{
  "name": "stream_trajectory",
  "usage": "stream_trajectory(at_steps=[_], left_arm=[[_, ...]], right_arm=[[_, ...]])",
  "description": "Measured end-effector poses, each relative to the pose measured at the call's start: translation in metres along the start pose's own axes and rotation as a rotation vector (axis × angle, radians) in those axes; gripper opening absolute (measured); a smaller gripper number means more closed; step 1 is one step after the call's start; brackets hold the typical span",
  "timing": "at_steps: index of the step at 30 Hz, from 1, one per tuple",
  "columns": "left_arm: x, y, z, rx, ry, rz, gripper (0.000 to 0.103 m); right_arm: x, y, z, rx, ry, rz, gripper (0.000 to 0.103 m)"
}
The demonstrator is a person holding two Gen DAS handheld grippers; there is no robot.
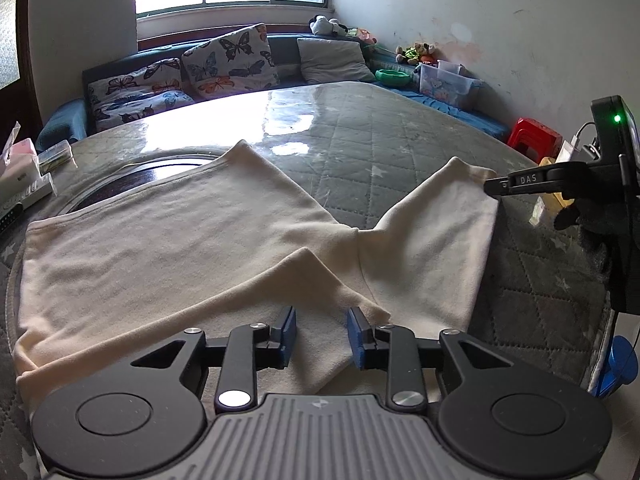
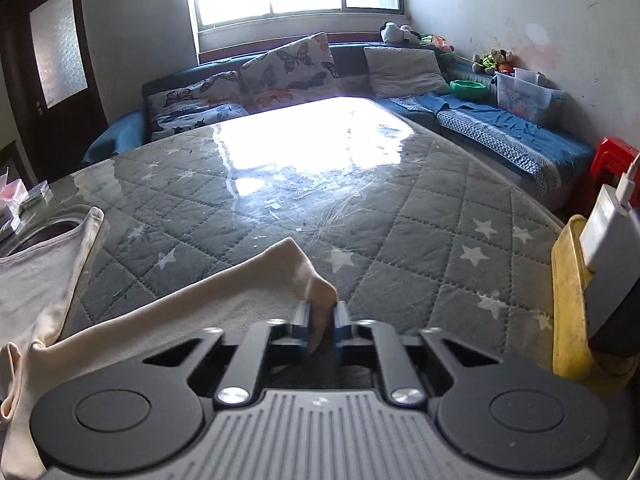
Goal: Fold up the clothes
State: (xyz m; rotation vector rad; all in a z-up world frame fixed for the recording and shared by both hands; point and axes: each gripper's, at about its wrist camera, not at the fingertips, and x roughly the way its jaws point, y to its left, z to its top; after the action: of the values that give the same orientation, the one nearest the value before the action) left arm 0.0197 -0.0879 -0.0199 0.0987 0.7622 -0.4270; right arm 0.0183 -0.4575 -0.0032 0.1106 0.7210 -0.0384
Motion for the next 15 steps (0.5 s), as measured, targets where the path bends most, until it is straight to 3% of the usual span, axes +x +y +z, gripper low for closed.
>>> stream_trajectory(at_steps=[6,15], left_arm=[[-0.009,0.01,0.002,-0.018,-0.013,0.014,0.035],[-0.042,0.047,-0.004,-0.099,-0.053,0.101,0.036]], right_arm=[[-0.032,0.01,0.011,-0.009,-0.068,0.08,0.006],[-0.099,0.079,0.047,-0.132,-0.178,0.358,0.006]])
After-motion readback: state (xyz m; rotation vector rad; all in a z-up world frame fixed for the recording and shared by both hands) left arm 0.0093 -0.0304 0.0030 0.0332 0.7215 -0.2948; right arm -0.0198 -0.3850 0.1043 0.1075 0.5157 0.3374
